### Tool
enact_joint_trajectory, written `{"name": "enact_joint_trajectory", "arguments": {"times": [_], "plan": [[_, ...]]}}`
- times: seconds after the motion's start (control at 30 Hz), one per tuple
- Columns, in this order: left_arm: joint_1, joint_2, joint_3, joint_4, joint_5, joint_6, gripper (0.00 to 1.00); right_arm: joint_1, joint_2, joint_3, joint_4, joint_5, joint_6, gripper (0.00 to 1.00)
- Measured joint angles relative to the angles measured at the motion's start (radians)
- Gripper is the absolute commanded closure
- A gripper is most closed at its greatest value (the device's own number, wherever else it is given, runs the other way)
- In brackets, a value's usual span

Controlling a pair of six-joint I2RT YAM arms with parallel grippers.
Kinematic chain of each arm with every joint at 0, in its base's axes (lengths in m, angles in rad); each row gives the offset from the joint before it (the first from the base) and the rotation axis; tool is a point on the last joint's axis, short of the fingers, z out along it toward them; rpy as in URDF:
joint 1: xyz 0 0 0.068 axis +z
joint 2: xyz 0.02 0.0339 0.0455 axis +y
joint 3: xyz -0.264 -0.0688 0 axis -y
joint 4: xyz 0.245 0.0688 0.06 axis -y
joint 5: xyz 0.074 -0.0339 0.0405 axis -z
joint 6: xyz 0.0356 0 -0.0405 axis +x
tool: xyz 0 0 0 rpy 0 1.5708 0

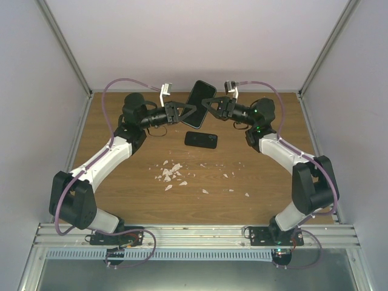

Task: Take the phone out of the phone case
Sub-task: Adjust the phone.

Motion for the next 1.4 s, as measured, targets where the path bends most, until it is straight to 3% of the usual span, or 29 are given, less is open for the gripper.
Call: {"name": "enact_joint_trajectory", "arguments": {"times": [0.13, 0.33, 0.53, 0.93, 1.1, 1.4], "plan": [[-0.001, 0.000, 0.000, -0.003, 0.001, 0.009, 0.92, 0.000, 0.000, -0.006, -0.001, 0.005, 0.005, 0.93], [-0.003, 0.000, 0.000, -0.024, 0.000, 0.068, 0.50, 0.000, 0.000, -0.018, -0.007, 0.003, 0.003, 0.99], [-0.002, -0.007, 0.001, -0.090, 0.021, 0.190, 0.38, -0.013, 0.000, -0.057, -0.021, -0.002, -0.004, 1.00], [0.024, -0.060, 0.019, -0.261, 0.122, 0.415, 0.49, -0.084, -0.051, -0.096, 0.037, -0.042, -0.008, 1.00], [0.063, -0.069, 0.019, -0.271, 0.166, 0.438, 0.53, -0.115, -0.080, -0.106, 0.076, -0.060, 0.001, 1.00], [0.065, -0.069, 0.018, -0.269, 0.188, 0.434, 0.51, -0.129, -0.087, -0.110, 0.026, -0.056, 0.090, 1.00]]}}
